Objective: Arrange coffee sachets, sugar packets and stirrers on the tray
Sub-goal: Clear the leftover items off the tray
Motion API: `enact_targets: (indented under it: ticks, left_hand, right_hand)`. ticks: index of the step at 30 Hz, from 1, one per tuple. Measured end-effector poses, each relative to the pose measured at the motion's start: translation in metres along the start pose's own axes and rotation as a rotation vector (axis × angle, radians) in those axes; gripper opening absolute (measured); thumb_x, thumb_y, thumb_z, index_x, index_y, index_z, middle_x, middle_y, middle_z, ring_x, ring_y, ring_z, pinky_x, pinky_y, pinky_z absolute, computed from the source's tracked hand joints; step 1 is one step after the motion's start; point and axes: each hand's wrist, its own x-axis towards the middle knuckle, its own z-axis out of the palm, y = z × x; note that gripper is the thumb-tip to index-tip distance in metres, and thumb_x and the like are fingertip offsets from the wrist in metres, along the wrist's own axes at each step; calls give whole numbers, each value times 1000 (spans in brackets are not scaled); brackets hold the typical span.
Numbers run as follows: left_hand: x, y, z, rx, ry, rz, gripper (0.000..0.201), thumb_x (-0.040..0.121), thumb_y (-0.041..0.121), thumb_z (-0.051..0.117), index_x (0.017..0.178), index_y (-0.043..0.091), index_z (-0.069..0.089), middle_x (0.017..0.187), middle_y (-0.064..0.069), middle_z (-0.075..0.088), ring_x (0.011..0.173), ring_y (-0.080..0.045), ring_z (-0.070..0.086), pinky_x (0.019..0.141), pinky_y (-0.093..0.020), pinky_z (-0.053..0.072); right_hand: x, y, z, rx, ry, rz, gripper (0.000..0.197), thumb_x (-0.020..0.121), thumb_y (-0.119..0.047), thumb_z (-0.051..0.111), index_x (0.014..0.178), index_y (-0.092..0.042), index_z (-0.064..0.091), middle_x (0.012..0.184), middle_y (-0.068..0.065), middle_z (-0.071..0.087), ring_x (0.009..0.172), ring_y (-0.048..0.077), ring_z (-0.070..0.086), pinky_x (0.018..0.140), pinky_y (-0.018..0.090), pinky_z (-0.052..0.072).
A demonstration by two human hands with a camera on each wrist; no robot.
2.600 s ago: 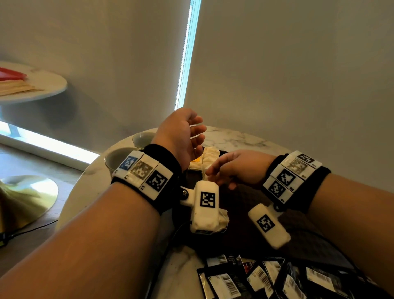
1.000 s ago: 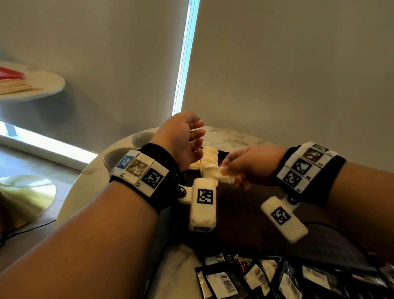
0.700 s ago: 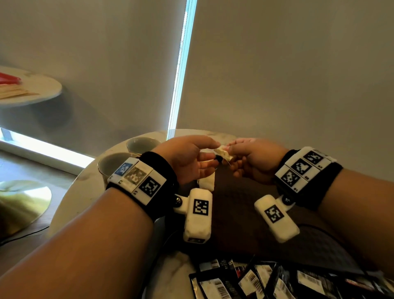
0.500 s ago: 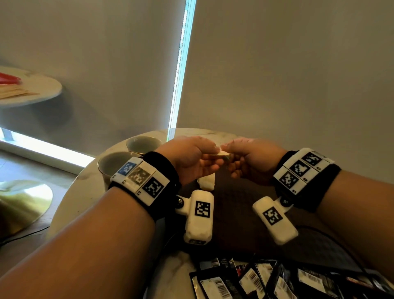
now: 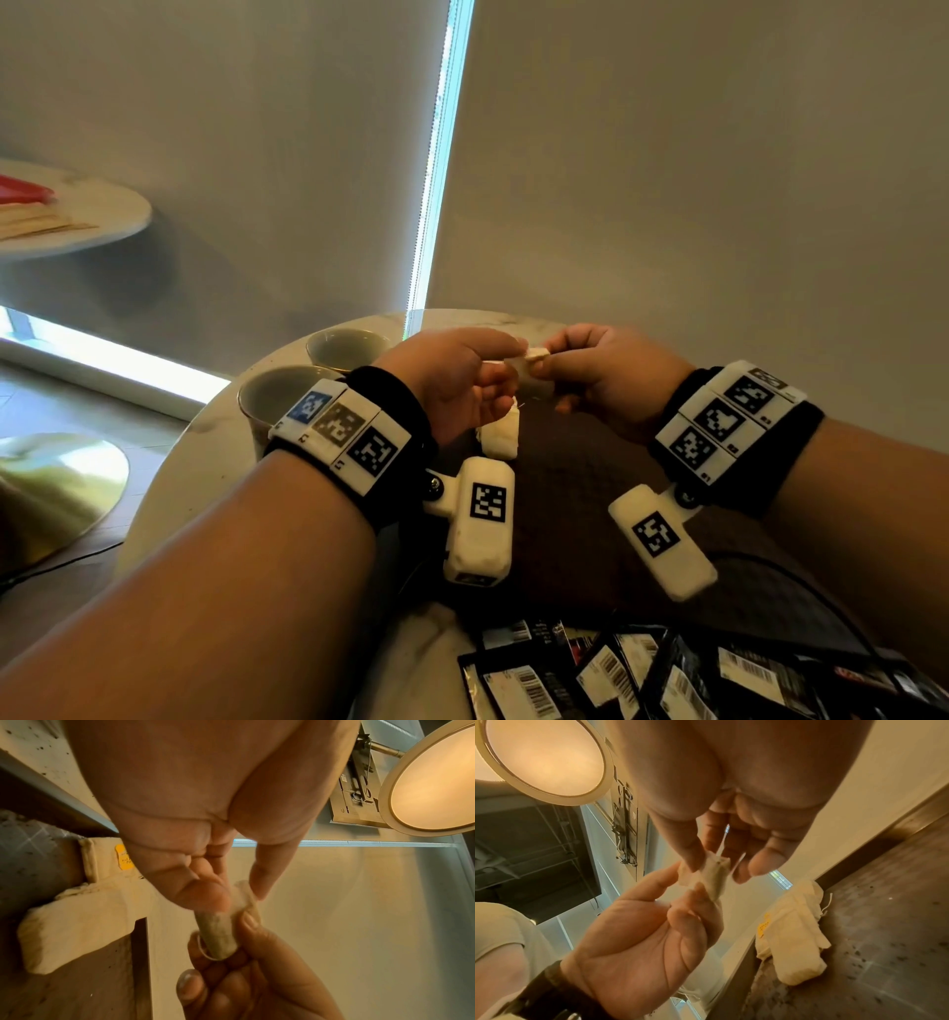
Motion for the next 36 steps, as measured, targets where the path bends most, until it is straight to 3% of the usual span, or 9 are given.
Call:
enact_targets:
  ticks: [4,6,9,14,21,25,28,32,36]
  left_hand:
    - [2,-2,-2,107,-6,-1,56,73,29,85,122,8,67,102,-7,59,82,-16,53,63,-24,43]
    - [2,-4,-2,105,16,28,49,82,23,81,126,6,67,107,-9,62,91,-19,56,66,-25,44]
    - [3,-3,-3,94,15,49,31,95,15,68,123,4,64,102,-11,71,87,-20,67,66,-25,47]
    - [1,-1,-3,113,25,73,4,98,8,63,102,10,62,90,-9,70,81,-22,66,68,-29,49]
    - [3,-2,-5,150,61,54,14,96,11,65,110,9,65,108,-15,71,97,-28,66,95,-40,52]
    - [2,1,-4,137,108,34,19,99,21,63,116,13,65,91,-4,68,80,-16,61,71,-29,44]
    - [2,3,-5,129,131,18,26,98,24,64,123,14,65,100,-3,64,83,-14,57,66,-30,41]
    - [4,6,-6,85,179,-29,19,99,31,61,110,17,66,110,-4,62,93,-18,56,74,-35,43]
    - [5,11,-8,35,189,-66,28,101,37,53,119,17,61,112,-6,60,106,-24,55,89,-44,46]
  right_hand:
    - [-4,-1,0,38,-5,-12,8,90,-2,66,93,-9,67,83,11,68,67,21,60,57,28,48]
    - [-5,0,1,39,-11,-26,7,90,-4,67,93,-10,68,88,13,69,74,27,58,59,31,48]
    - [-4,2,1,57,-14,-20,8,88,-5,69,92,-12,70,88,12,70,75,28,59,58,32,50]
    - [-4,2,4,99,-13,-7,5,90,-11,69,95,-11,68,88,13,72,72,24,64,57,30,52]
    - [5,-4,6,56,38,0,5,90,-7,69,92,-10,66,79,7,71,64,18,64,55,28,47]
    - [8,-1,5,30,45,13,5,92,-7,66,94,-10,64,77,6,71,61,16,66,55,29,49]
    - [10,-1,3,12,68,28,5,93,-6,65,96,-10,64,79,8,70,62,17,65,55,29,50]
    - [14,-1,1,-51,69,95,5,93,-6,65,95,-11,64,78,9,68,61,16,64,54,29,49]
    - [18,0,5,-199,-85,220,8,92,-3,66,95,-11,65,74,8,67,57,15,65,52,28,48]
